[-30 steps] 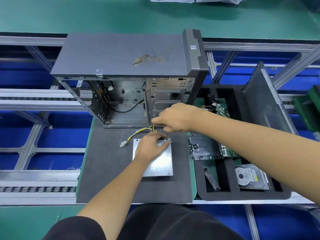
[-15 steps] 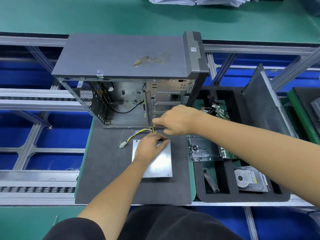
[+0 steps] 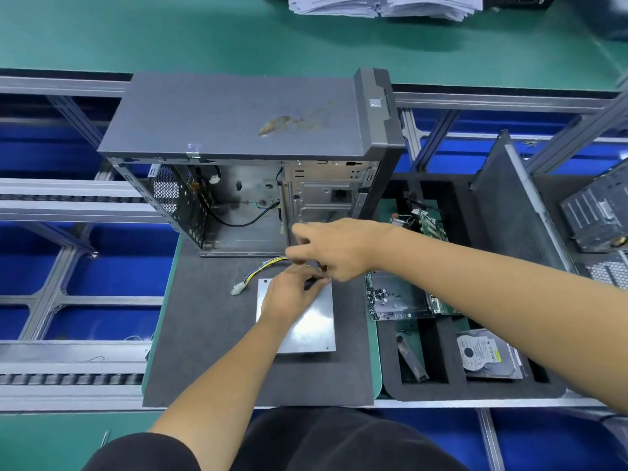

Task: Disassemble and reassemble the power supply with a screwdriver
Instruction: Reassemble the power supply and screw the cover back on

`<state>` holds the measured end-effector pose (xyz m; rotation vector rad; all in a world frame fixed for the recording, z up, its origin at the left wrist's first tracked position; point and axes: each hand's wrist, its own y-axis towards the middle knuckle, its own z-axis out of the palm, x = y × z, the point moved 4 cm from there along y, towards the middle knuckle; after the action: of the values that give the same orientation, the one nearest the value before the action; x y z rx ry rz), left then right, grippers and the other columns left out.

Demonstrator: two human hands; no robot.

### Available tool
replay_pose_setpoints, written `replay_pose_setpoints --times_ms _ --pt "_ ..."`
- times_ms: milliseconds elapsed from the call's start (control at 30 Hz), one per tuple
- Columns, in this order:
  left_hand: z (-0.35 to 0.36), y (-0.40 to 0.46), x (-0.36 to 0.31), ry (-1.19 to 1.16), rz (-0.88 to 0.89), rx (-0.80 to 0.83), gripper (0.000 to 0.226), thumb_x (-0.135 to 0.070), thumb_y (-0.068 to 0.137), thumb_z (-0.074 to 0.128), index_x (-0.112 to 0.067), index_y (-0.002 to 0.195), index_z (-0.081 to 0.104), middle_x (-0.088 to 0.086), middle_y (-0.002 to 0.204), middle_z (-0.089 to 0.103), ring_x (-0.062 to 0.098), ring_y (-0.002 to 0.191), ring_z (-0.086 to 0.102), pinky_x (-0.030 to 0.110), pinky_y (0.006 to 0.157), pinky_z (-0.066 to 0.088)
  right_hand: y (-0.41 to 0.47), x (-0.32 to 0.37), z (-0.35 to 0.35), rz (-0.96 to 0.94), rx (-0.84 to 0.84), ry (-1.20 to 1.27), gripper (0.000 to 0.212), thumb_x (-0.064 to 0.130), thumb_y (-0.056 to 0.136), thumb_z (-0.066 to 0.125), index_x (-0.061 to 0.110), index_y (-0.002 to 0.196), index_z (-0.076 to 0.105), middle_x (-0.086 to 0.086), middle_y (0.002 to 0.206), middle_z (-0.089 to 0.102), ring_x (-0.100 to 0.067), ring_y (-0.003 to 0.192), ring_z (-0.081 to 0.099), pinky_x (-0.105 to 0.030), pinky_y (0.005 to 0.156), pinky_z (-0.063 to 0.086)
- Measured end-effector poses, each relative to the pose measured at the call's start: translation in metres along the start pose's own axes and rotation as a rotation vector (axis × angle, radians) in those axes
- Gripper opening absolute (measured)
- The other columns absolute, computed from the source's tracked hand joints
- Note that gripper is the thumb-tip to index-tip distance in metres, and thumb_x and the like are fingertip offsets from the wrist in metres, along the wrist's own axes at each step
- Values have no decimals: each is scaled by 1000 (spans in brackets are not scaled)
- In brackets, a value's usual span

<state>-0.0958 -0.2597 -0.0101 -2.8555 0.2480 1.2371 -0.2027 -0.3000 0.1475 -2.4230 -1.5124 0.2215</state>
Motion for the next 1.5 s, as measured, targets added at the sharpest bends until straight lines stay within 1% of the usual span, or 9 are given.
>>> replay_pose_setpoints --times_ms 133,367,467,600,767,967,1200,1400,1500 --pt "2 1 1 9 -6 7 19 -52 91 65 -34 91 73 -18 87 68 3 82 62 27 67 49 1 1 -2 -36 36 -19 20 20 93 51 27 110 44 0 98 39 -28 78 52 -40 55 43" --pt "1 0 3 18 -3 -12 17 -52 90 67 -37 92 73 -30 90 63 -8 86 57 9 67 41 5 -6 3 198 18 -44 26 33 96 47 23 120 43 -7 87 55 -32 68 54 -32 49 23" --pt "2 1 3 19 0 -12 18 -54 90 66 -38 90 73 -32 87 60 -9 86 56 7 67 40 2 -5 -3 83 15 5 37 23 88 53 29 122 41 -1 102 34 -23 62 41 -31 47 21" --pt "4 2 6 30 -7 -7 20 -58 89 64 -40 90 72 -26 91 65 -14 87 54 9 70 43 1 -8 -5 29 43 -58 23 21 95 52 26 116 46 -1 100 37 -30 71 52 -37 54 35" --pt "5 2 7 23 16 -20 24 -59 89 66 -36 92 73 -24 93 67 -9 89 58 8 70 42 -2 -16 2 195 4 -57 33 29 96 45 22 128 42 1 65 41 -25 53 42 -33 48 28" --pt "4 2 6 18 6 -30 19 -57 88 66 -38 88 71 -27 92 64 -6 88 58 14 68 44 -4 -12 -4 -33 35 -62 43 11 85 55 26 123 40 -3 106 36 -30 64 50 -32 44 20" --pt "2 0 4 24 11 -44 15 -54 87 70 -39 92 70 -41 97 57 -13 82 56 7 67 42 0 -13 3 174 0 -161 23 38 98 43 18 110 48 -7 86 65 -30 62 45 -32 46 18" --pt "2 0 4 -5 7 -41 16 -53 88 68 -39 90 72 -37 92 60 -10 86 58 13 70 47 -4 -10 -7 -52 33 -122 44 17 81 52 28 122 39 -5 105 43 -27 50 40 -30 44 18" --pt "2 0 3 16 14 -35 18 -54 88 66 -38 90 73 -29 90 64 -6 90 59 9 70 44 -3 -11 -7 -34 27 -165 19 24 89 53 25 107 46 -1 90 46 -29 59 43 -30 45 15"
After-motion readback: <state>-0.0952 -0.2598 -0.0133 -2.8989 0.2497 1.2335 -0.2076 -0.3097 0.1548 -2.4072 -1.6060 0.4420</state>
